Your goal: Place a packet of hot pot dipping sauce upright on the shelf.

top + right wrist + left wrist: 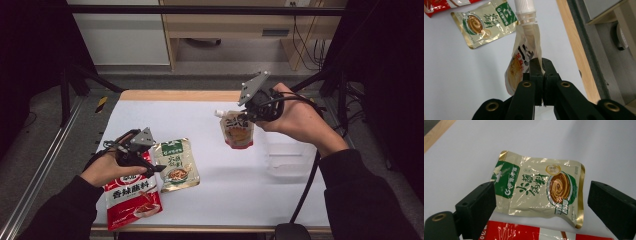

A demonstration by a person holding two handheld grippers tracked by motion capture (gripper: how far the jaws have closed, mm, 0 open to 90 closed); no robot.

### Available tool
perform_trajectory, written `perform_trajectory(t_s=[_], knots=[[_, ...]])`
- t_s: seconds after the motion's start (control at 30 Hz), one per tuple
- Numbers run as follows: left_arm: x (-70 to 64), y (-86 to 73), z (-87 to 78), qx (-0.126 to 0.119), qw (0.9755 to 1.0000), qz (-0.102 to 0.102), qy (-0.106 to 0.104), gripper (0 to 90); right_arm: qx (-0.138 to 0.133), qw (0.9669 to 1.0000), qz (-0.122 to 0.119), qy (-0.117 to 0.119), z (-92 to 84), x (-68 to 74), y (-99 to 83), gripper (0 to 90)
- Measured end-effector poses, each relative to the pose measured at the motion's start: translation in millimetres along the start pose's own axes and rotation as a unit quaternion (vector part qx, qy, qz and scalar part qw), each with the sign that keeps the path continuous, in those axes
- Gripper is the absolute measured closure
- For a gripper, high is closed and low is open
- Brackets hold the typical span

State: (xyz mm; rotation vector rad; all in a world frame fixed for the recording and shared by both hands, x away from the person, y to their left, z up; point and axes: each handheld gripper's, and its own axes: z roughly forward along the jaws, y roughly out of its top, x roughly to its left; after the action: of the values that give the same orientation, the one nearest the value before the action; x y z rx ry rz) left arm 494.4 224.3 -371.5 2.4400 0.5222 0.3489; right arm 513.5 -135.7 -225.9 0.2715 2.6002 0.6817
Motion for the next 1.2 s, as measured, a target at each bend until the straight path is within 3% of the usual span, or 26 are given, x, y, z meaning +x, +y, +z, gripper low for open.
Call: perform_trajectory(t_s=[0.2, 0.43, 0.63, 1.2], knots=[[1.9, -11.6, -0.6, 0.000, 0.9998, -0.006, 0.021, 7.7, -0.002, 0.9998, 0.007, -0.016, -13.5, -8.8, -5.6, 89.2], [7.1, -27.0, -7.9, -0.016, 0.9991, -0.031, 0.027, 7.7, -0.005, 0.9995, 0.019, -0.026, -27.5, -15.1, -19.4, 89.2], [8.2, -34.6, -12.3, -0.024, 0.9985, -0.037, 0.034, 7.6, -0.003, 0.9990, 0.029, -0.035, -38.2, -18.1, -31.4, 89.2], [7.5, -42.6, -9.3, -0.019, 0.9985, -0.042, 0.031, 7.5, 0.005, 0.9962, 0.071, -0.051, -57.6, -17.4, -84.5, 89.2]])
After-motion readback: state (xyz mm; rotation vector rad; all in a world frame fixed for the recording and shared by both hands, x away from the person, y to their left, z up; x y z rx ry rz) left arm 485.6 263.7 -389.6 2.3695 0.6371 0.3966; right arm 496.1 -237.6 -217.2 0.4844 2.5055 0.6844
